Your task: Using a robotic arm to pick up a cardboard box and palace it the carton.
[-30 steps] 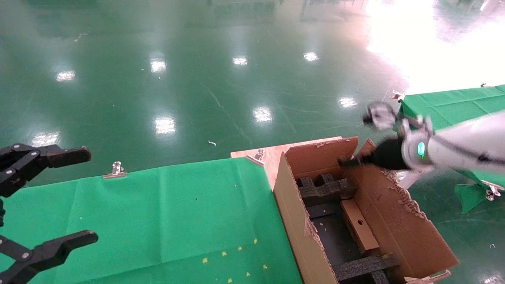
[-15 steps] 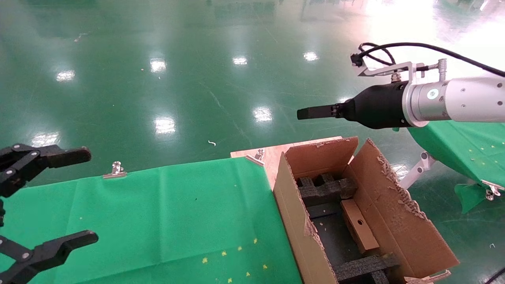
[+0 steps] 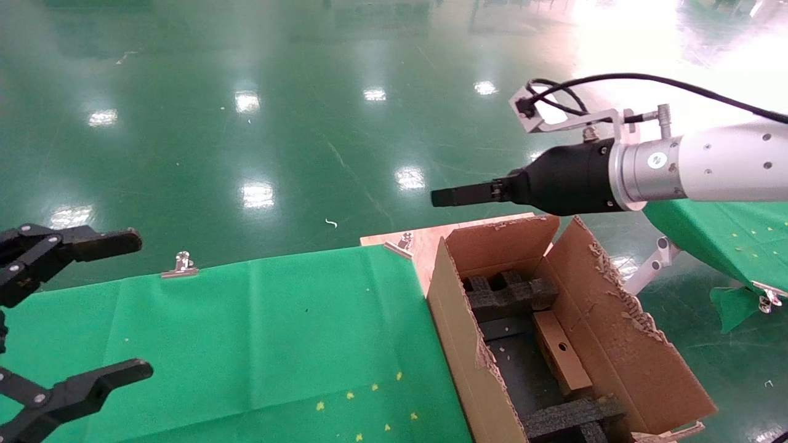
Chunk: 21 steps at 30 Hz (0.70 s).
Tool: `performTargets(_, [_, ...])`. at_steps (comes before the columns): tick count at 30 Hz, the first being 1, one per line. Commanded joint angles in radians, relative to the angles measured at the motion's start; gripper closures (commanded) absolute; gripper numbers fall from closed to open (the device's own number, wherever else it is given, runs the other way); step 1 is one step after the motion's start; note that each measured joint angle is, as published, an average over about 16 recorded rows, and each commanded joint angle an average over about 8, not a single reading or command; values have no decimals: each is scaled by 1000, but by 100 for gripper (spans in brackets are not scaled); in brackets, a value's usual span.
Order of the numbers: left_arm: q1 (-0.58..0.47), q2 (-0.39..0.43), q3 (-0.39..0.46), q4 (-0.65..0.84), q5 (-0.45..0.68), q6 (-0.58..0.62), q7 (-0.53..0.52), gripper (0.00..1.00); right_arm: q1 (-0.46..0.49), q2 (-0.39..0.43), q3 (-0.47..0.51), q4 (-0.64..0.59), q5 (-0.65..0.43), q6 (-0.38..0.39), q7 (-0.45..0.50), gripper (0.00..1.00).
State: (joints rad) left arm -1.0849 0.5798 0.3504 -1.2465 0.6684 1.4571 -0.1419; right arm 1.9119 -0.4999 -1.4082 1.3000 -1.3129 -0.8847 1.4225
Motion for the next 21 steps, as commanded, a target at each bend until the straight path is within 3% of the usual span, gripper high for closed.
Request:
performTargets(1, [0,0,0,0,0,0,0,0,-33,-4,44,-1,23,-24,-48,0])
performTargets(21, [0,0,0,0,0,0,0,0,-358,-48,482,-7,249,-261,-528,0])
